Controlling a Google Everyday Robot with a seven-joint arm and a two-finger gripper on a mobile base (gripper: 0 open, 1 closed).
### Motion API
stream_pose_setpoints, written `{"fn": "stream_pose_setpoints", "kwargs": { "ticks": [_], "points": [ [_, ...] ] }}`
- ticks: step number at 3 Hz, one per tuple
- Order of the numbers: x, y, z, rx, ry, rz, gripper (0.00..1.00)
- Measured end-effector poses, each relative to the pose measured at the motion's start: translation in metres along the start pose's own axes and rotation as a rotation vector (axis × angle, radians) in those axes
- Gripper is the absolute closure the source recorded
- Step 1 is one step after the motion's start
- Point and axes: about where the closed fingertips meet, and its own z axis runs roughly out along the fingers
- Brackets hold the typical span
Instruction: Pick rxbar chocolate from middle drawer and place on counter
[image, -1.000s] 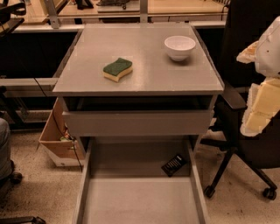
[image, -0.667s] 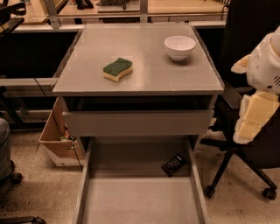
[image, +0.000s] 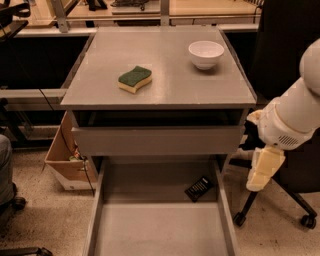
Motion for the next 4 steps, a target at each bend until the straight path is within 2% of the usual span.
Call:
{"fn": "stream_pose_setpoints", "kwargs": {
  "ticks": [2, 3, 4],
  "points": [
    [0.020, 0.023, 0.101, -0.068, -0.037, 0.014, 0.00],
    [0.020, 0.023, 0.101, -0.068, -0.037, 0.014, 0.00],
    [0.026, 0.030, 0.130, -0.106, -0.059, 0.041, 0.00]
  ]
}}
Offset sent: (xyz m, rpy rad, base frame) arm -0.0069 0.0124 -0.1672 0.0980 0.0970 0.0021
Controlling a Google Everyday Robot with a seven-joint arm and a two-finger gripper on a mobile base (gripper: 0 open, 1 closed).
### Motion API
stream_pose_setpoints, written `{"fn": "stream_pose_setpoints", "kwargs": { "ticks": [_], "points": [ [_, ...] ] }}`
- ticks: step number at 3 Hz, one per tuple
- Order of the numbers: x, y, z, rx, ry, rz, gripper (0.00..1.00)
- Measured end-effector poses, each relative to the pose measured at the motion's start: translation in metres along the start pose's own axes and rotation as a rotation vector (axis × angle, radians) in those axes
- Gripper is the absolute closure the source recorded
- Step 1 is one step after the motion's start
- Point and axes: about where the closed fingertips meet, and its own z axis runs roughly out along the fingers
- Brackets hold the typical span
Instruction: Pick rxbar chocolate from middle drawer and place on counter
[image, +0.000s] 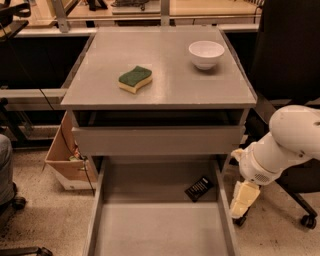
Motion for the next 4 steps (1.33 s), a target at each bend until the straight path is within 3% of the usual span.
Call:
{"fn": "stream_pose_setpoints", "kwargs": {
  "ticks": [2, 4],
  "points": [
    [0.018, -0.017, 0.091, -0.052, -0.091, 0.051, 0.00],
    [0.032, -0.046, 0.182, -0.047, -0.187, 0.043, 0.00]
  ]
}}
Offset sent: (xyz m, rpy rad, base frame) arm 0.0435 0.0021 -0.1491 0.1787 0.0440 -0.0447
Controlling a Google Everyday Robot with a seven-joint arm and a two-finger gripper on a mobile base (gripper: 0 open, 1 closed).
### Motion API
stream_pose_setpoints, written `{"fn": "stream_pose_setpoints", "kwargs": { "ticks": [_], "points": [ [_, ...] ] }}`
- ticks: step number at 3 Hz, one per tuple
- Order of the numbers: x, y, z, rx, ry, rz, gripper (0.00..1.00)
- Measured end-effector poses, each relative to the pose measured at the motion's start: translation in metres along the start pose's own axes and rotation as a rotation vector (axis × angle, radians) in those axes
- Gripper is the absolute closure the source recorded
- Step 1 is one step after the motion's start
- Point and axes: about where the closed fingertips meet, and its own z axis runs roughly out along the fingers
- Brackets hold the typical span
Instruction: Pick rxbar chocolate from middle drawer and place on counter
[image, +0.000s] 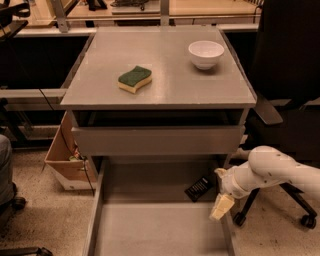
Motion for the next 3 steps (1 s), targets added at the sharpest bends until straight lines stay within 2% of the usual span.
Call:
{"fn": "stream_pose_setpoints", "kwargs": {
  "ticks": [2, 3],
  "points": [
    [0.009, -0.035, 0.083, 0.001, -0.010, -0.009, 0.00],
    [0.011, -0.048, 0.118, -0.005, 0.011, 0.014, 0.00]
  ]
}}
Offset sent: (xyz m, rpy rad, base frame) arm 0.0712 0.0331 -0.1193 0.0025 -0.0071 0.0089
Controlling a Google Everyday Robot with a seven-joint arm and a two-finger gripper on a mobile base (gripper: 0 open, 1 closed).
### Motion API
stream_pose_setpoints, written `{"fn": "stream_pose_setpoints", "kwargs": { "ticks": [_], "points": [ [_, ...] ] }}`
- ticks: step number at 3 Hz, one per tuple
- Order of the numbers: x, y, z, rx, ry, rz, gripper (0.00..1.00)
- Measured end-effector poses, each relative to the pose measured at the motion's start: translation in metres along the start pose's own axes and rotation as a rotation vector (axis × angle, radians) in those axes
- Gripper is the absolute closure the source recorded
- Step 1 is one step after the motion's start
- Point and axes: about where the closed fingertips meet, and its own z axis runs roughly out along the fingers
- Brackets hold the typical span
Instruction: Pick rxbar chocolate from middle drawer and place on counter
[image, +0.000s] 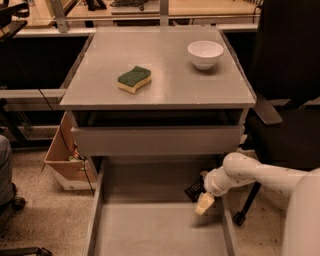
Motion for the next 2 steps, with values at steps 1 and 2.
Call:
{"fn": "stream_pose_setpoints", "kwargs": {
  "ticks": [1, 2],
  "points": [
    [0.008, -0.011, 0.025, -0.010, 0.037, 0.027, 0.00],
    [0.022, -0.025, 0.035, -0.002, 0.066, 0.051, 0.00]
  ]
}}
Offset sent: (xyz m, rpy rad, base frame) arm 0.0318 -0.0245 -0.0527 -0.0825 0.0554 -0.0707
